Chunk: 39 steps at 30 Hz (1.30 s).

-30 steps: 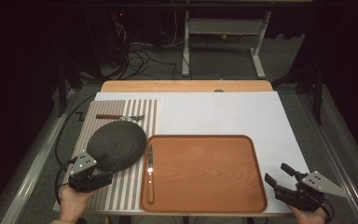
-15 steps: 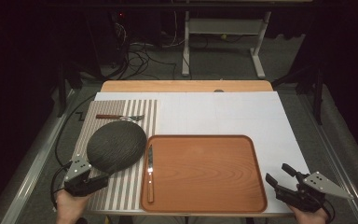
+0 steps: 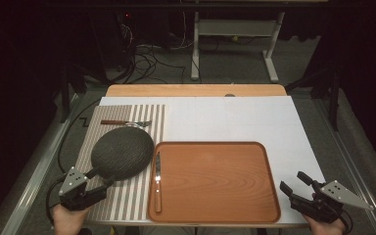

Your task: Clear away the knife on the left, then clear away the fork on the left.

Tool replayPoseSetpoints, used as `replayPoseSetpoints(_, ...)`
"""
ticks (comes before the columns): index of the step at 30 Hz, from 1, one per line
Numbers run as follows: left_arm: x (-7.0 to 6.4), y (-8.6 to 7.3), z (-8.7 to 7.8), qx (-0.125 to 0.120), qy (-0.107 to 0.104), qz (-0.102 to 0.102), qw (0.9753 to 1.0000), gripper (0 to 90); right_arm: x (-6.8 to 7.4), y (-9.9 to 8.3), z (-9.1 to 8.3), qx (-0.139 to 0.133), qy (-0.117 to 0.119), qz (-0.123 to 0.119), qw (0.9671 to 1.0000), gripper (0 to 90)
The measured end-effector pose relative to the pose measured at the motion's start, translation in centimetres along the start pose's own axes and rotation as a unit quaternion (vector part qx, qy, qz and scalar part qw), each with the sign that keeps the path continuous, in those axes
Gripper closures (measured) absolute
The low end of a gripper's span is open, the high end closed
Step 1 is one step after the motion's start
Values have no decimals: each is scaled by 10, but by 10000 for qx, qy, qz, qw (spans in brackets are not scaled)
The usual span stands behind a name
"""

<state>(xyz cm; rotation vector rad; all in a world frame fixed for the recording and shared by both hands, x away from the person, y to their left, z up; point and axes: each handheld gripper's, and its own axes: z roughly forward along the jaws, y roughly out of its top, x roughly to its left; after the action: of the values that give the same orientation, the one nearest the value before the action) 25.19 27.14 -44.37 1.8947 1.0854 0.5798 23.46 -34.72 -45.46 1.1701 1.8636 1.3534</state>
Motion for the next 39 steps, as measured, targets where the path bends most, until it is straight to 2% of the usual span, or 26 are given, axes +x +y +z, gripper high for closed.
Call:
replayPoseSetpoints(8,7,-9,-4,0,126,-118,9998,338,0,0,-1,-38,-33,85,10000,261)
replayPoseSetpoints(18,13,-23,-9,-38,224,-391,9990,338,0,0,-3,-81,-52,116,9999,261)
replayPoseSetpoints(27,10,-22,-6,-32,253,-323,9992,338,1,1,-2,-65,-62,113,9999,260)
replayPoseSetpoints(39,10,-11,-4,-262,136,-342,9990,338,1,1,0,-40,-33,99,9999,260)
